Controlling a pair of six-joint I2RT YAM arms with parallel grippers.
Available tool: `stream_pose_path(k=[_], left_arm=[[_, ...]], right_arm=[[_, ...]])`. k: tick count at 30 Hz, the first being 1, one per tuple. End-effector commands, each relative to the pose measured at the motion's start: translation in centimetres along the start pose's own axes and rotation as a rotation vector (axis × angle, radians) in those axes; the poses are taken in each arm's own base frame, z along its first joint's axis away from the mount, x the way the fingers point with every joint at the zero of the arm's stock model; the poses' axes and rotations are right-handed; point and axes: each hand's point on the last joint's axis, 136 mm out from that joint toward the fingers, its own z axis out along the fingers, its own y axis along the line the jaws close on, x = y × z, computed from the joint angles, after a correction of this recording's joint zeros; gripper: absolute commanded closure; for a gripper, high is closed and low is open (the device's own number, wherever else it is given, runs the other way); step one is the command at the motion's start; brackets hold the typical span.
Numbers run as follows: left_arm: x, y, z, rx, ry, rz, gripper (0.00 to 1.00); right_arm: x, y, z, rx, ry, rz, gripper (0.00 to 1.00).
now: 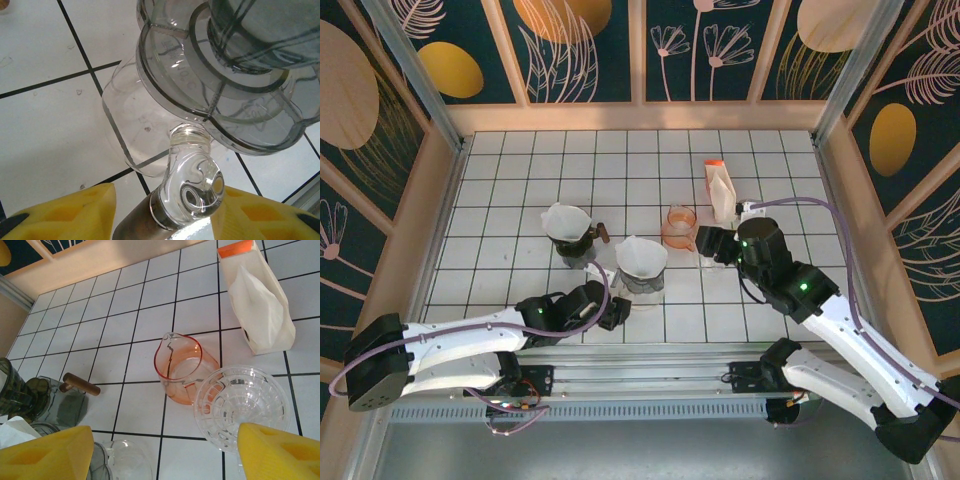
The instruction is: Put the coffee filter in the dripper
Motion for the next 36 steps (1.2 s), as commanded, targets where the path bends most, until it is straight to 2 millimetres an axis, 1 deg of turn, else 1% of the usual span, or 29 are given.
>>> stream_pose_path(k=[1,5,10,21,26,36], left_arm=[[-1.4,-0.3,-0.4,0.010,-0.070,-0.009,0.49],[-1.7,-0.3,-0.5,0.023,-0.100,-0.013,0.50],[-1.0,-0.2,-0.1,0.035,-0.097,-0.008,0.50],[0.2,0.4,-0.1,0.044,-0.089,-0.028,0.51],[0.1,0.4,-0.2,0.050,-0.100,-0.029,0.51],[-0.3,-0.1,0.1,0.072,-0.124,-0.015,0.55]], right_arm=[[0.1,-0.3,0.0,-0.003,-0.010,-0.009,0.24],[0.0,-0.4,-0.1,0.002,-0.014,-0.007,0.24],[0.0,-0.5,-0.1,0.001,-0.014,-0.005,0.24],[0.4,-0.7,-0.1,0.000,-0.009,0.014,0.24],[1.0,-1.0,0.2,0.008,0.001,0.022,0.24],[1.3,-1.3,0.2,0.019,0.007,0.020,0.24]])
